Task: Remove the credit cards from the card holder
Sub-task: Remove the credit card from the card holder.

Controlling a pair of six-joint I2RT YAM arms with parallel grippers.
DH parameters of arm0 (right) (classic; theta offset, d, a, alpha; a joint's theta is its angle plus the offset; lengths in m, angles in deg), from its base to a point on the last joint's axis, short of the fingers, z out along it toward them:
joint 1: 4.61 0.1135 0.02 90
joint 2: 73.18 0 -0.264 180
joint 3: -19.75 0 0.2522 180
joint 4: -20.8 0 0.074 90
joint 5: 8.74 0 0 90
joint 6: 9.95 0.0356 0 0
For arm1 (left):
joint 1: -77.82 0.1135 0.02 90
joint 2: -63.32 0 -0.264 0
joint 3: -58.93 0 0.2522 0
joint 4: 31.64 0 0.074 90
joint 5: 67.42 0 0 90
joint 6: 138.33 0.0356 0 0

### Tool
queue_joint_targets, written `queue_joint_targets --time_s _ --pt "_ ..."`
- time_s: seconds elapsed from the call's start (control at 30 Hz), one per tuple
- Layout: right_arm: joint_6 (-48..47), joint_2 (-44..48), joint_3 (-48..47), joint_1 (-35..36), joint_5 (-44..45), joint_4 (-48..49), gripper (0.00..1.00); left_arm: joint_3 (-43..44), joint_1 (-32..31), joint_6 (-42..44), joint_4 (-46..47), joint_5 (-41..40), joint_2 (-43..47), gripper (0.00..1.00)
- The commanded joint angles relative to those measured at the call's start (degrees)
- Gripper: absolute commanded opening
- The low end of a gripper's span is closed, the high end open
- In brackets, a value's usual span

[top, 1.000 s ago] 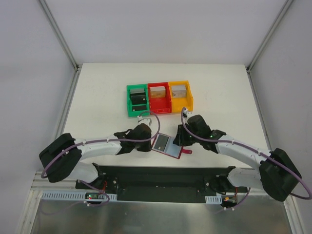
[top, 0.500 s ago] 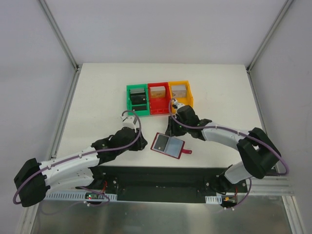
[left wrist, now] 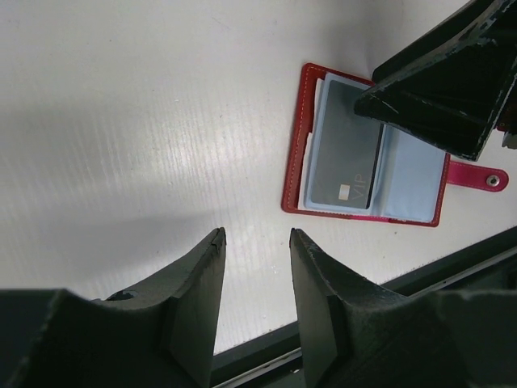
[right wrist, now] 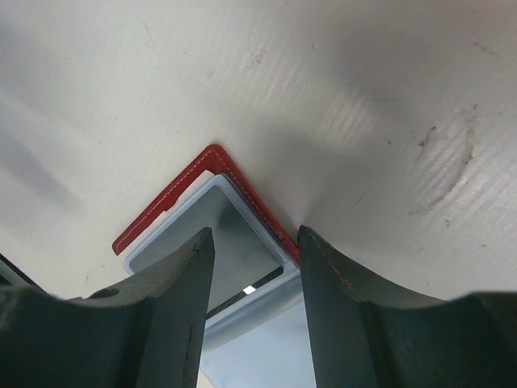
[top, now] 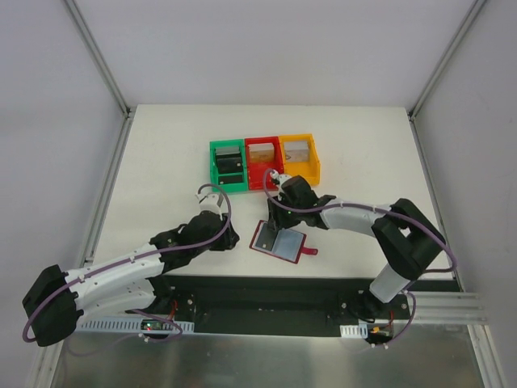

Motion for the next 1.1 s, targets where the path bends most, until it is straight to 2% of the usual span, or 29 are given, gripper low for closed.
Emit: queue_joint_targets --time_s 0.0,0.33,0.47,0.63,0.73,0.83,1.07 --pt "-2.0 -2.0 -2.9 1.0 -2.4 0.7 0.49 -0.5 0.3 -0.7 -0.3 -0.2 0.2 0.37" --pt "-2.5 -3.4 -4.3 4.6 -6.9 2.1 0.47 -0.8 0.3 -1.2 -0.3 0.5 0.1 0.37" --pt "-0.8 -1.0 -3.3 4.3 -2.9 2.0 0.48 -0.7 0.3 -1.1 -0.3 0.6 0.4 0.37" --pt "2.5 7.7 -0.7 1.2 2.1 2.0 0.48 0.8 0.3 -0.1 0.0 2.3 -0.6 0.37" --pt "2.6 12.8 2.3 0.9 3.4 1.7 0.49 1.2 0.2 1.0 3.5 7.0 -2.9 0.37" --pt "3.5 15.8 5.8 1.1 0.2 1.3 0.49 -0.2 0.3 0.8 10.8 14.2 -5.4 0.37" --pt "6.9 22.9 15.6 2.8 -1.7 5.0 0.47 -1.8 0.1 -1.5 24.2 23.7 -13.4 0.37"
